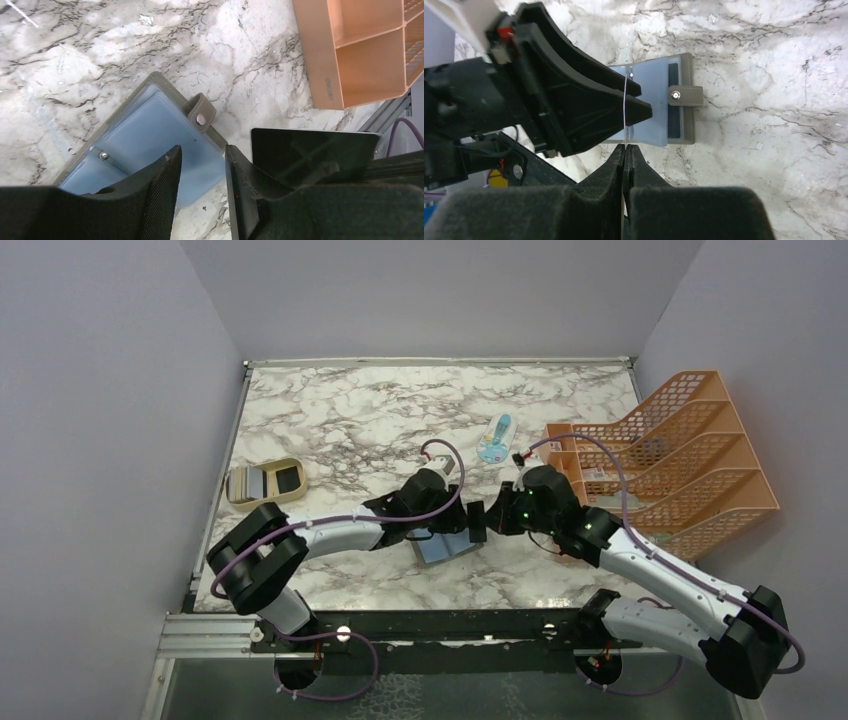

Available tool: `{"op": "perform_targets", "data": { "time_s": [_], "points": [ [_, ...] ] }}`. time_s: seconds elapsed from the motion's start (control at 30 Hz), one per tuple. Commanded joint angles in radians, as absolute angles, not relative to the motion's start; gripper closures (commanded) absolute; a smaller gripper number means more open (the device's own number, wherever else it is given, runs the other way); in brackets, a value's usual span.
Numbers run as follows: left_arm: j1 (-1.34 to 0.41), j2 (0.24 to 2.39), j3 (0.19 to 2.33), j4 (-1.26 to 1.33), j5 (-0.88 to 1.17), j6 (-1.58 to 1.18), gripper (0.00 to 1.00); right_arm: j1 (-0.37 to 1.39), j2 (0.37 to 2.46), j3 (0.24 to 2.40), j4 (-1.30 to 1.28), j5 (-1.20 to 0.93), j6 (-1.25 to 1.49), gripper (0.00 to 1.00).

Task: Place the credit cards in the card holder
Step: Turn over the card slot in the card holder.

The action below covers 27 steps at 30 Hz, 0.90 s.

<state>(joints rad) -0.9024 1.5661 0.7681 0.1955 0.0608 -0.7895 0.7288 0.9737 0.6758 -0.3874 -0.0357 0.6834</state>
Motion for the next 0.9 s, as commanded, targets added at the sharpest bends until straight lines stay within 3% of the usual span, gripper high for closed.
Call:
{"op": "perform_targets", "data": {
  "time_s": [0.0, 0.17, 0.43, 0.87],
  "points": [
    [-0.892, 1.493, 0.764, 0.108, -0.026, -0.784, 0.61, 0.723, 1.006, 0.652, -0.316, -0.100, 0.675, 0.99],
    [-0.880, 1.430, 0.731, 0.021, -0.058, -0.799, 0.66, 0.724, 1.095, 0.648, -0.245, -0.159, 0.666, 0.99],
    [-0.867, 1.341, 0.590, -0.019, -0.075, -0.824, 0.86, 0.724, 1.294, 0.681, -0.242, -0.115, 0.638, 0.99],
    [-0.836, 1.379, 0.551, 0.017, -0.118, -0.748, 0.90, 0.724, 1.291, 0.702, -0.259, -0.111, 0.641, 0.99]
  ]
}}
